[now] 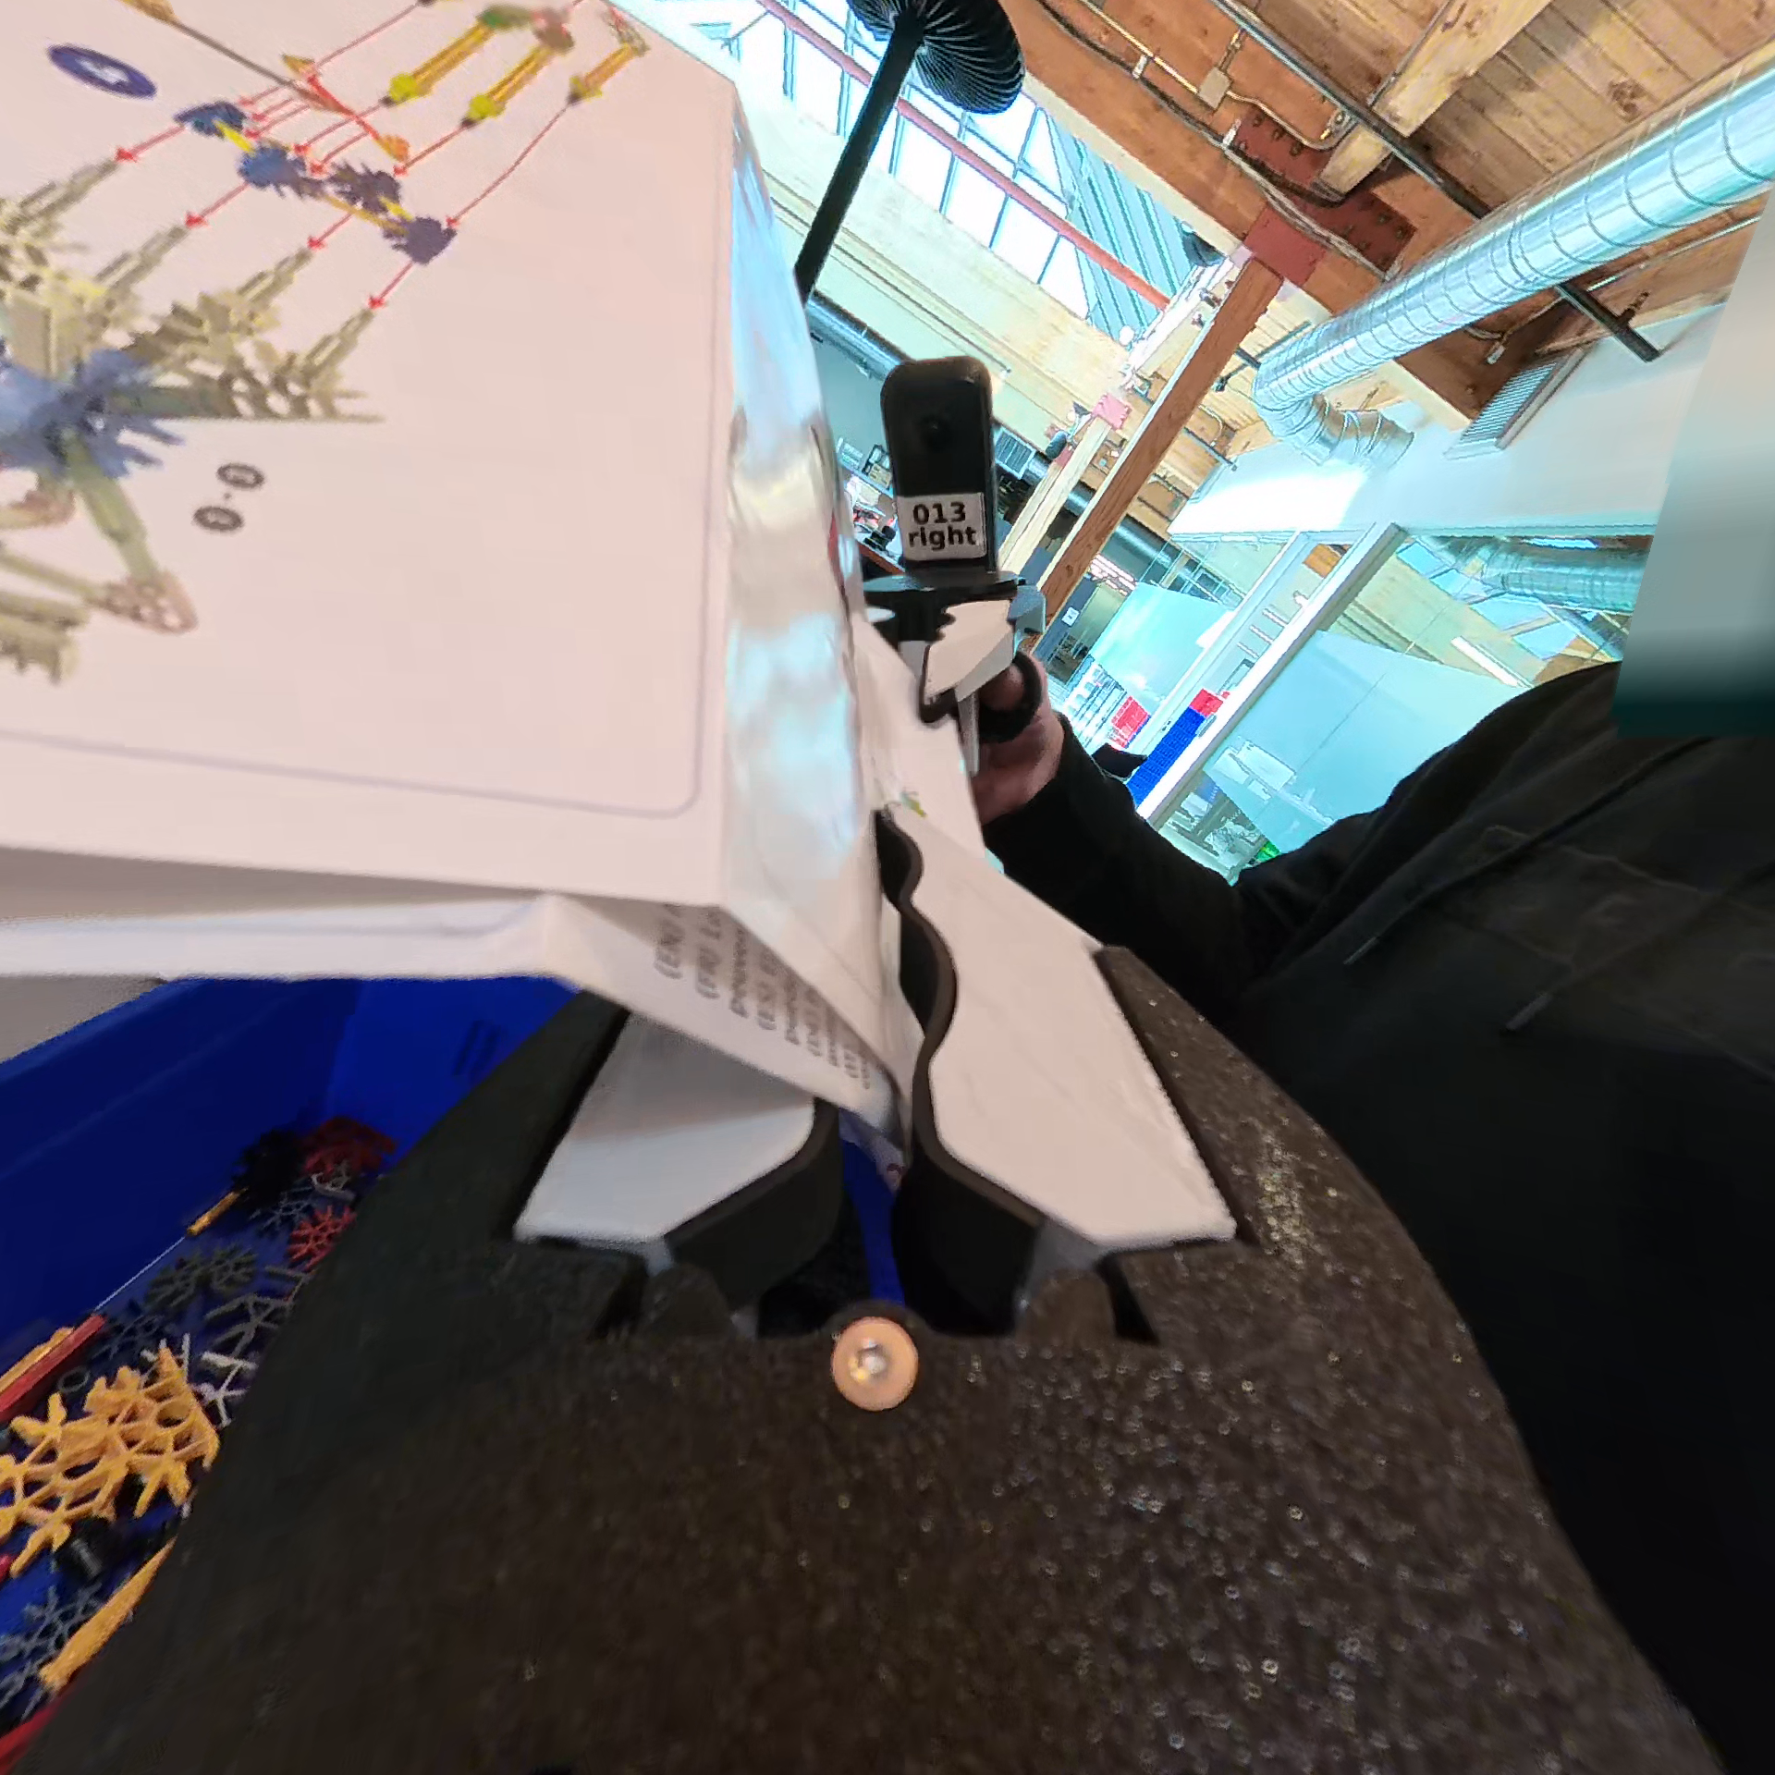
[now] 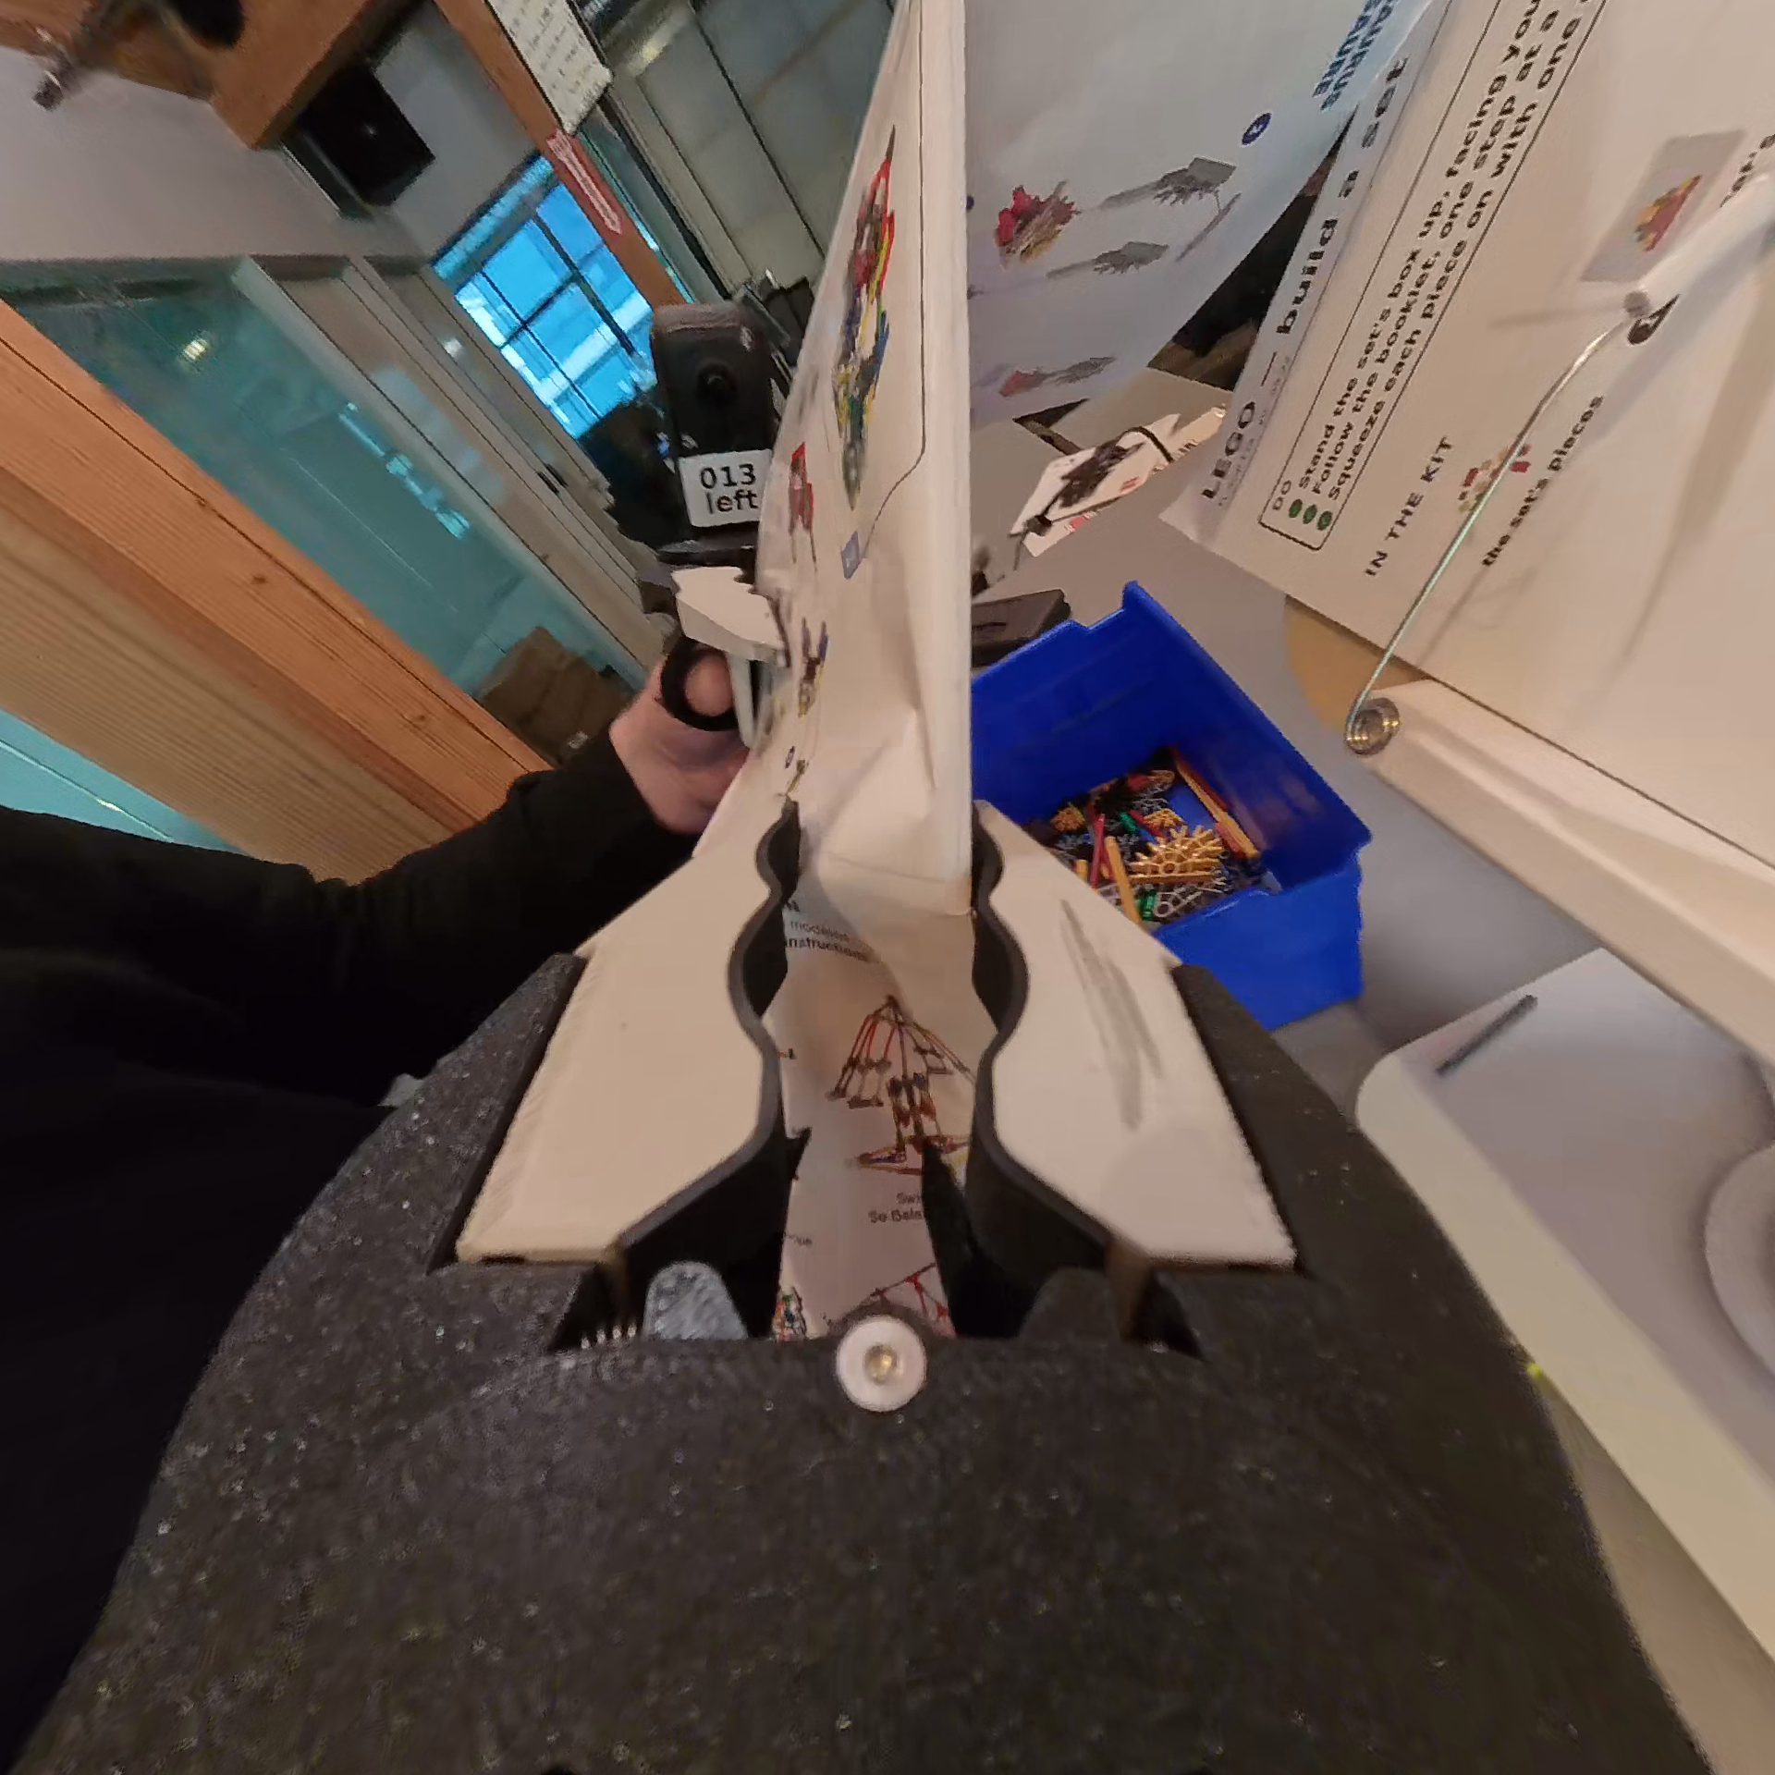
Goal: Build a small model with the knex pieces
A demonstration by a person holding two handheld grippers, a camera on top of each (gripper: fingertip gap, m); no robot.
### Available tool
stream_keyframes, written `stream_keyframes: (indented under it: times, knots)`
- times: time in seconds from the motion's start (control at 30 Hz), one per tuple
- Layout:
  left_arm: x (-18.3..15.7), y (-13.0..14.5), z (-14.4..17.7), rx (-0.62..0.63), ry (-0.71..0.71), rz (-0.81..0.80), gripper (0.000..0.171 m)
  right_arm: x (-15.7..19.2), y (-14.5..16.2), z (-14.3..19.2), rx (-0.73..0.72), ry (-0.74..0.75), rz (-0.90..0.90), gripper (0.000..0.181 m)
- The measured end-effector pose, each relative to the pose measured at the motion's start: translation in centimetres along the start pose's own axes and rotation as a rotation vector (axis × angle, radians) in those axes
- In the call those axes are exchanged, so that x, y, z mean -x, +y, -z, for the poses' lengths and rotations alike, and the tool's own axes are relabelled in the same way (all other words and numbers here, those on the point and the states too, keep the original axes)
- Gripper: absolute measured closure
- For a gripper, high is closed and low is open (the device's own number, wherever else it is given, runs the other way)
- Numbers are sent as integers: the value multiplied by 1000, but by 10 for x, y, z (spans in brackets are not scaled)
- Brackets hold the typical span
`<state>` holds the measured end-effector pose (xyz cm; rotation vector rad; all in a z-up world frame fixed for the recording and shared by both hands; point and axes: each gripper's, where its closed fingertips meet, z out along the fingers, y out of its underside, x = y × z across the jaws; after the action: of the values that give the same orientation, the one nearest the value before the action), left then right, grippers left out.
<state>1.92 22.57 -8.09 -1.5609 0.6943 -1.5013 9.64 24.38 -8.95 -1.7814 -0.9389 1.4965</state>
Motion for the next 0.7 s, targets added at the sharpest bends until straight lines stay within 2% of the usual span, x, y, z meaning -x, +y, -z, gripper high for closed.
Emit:
stream_keyframes:
  times: [0.47,0.7]
  knots:
    - [6,-13,6,-23,-7,54,171,19,14,10,1,-116,-30,152]
    - [12,-29,9,-48,-2,101,171,17,10,8,-35,-81,-20,154]
